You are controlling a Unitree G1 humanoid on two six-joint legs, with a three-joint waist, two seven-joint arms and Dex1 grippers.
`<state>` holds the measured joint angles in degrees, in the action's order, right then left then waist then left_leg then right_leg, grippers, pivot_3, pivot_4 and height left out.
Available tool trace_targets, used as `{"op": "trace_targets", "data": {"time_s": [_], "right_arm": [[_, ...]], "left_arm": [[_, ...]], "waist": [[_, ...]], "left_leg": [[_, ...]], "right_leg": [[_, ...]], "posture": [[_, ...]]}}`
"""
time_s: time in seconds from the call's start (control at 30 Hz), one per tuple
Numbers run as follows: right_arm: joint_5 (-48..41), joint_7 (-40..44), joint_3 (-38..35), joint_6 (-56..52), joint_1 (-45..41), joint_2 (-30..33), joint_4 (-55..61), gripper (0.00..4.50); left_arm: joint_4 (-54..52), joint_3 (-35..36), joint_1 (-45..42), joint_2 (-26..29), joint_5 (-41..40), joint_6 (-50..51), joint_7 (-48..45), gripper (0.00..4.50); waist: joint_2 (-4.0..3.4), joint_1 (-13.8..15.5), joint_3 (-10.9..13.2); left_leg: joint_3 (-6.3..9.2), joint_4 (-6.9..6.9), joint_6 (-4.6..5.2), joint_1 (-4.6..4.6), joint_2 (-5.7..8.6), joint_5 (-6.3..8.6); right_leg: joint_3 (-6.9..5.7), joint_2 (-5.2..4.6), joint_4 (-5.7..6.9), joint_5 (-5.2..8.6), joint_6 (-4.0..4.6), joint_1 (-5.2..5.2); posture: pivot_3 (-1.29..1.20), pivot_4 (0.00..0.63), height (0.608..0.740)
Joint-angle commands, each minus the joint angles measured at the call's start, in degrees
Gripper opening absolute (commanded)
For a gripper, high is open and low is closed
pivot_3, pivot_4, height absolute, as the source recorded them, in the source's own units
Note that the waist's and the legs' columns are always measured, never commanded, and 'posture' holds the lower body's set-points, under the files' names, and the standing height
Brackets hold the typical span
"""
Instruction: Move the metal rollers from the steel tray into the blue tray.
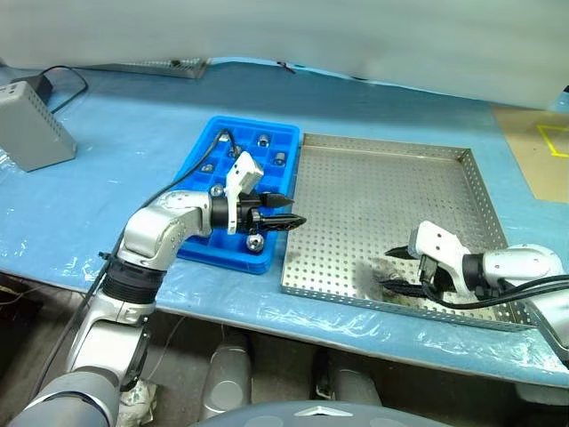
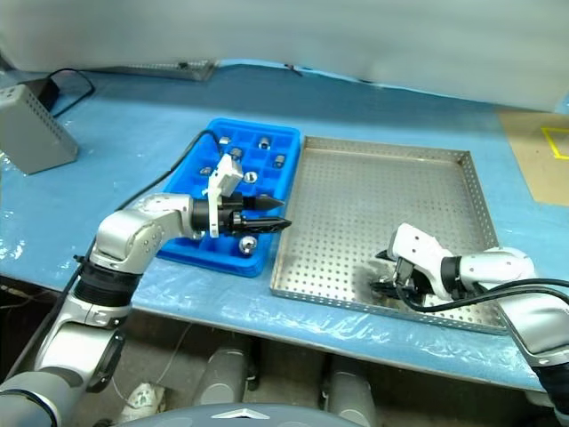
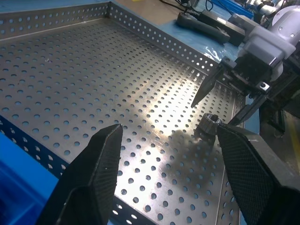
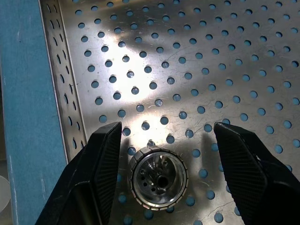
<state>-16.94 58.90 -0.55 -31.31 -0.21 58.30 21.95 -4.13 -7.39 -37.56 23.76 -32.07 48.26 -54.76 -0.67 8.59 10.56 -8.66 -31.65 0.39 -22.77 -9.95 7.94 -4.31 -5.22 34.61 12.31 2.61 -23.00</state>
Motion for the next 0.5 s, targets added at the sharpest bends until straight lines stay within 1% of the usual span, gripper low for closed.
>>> {"op": "trace_targets", "data": {"time_s": [0.03, 0.13, 0.23, 0.43, 0.5], "right_arm": [[0.8, 0.3, -0.2, 1.9, 1.1, 0.2, 0.2, 3.26], [2.3, 0.4, 0.1, 3.4, 2.7, 0.5, -1.6, 3.26], [3.3, 0.5, 0.3, 4.7, 3.6, 0.4, -3.9, 3.26], [5.4, 0.1, 1.8, 7.0, 3.9, -0.8, -7.7, 3.26], [4.9, -0.2, 1.6, 6.7, 3.3, -1.6, -7.2, 2.87]], "left_arm": [[-4.3, 1.6, -2.8, -0.6, -2.6, 3.5, 2.5, 3.36], [-5.8, 0.9, -3.2, -2.3, -3.0, 5.0, 5.0, 3.36], [-7.8, -0.8, -1.5, -4.5, -2.4, 5.0, 7.5, 3.36], [-7.8, -5.6, 2.3, -8.5, 0.8, 1.0, 10.3, 3.36], [-7.4, -6.5, 2.6, -9.3, 1.6, 0.1, 10.6, 3.36]], "waist": [[0.00, 0.0, 0.0], [0.00, 0.0, 0.0], [0.00, 0.0, 0.0], [0.00, -0.1, 0.0], [0.01, -0.1, 0.0]], "left_leg": [[0.00, -0.01, 0.00, 0.00, 0.00, 0.00], [0.00, -0.02, 0.00, 0.04, 0.01, 0.00], [0.00, -0.02, 0.02, 0.03, 0.03, 0.02], [0.00, 0.00, 0.10, -0.07, 0.02, 0.06], [0.00, -0.02, 0.11, -0.07, 0.01, 0.06]], "right_leg": [[0.00, 0.00, 0.00, 0.08, -0.14, 0.00], [0.00, -0.01, 0.00, 0.09, -0.15, 0.04], [0.00, -0.03, -0.03, 0.09, -0.15, 0.05], [-0.03, -0.02, -0.13, 0.09, -0.16, 0.04], [-0.04, -0.01, -0.14, 0.10, -0.17, 0.04]], "posture": [[0.08, 0.150, 0.740], [0.08, 0.150, 0.740], [0.07, 0.150, 0.740], [0.06, 0.150, 0.740], [0.06, 0.150, 0.740]]}}
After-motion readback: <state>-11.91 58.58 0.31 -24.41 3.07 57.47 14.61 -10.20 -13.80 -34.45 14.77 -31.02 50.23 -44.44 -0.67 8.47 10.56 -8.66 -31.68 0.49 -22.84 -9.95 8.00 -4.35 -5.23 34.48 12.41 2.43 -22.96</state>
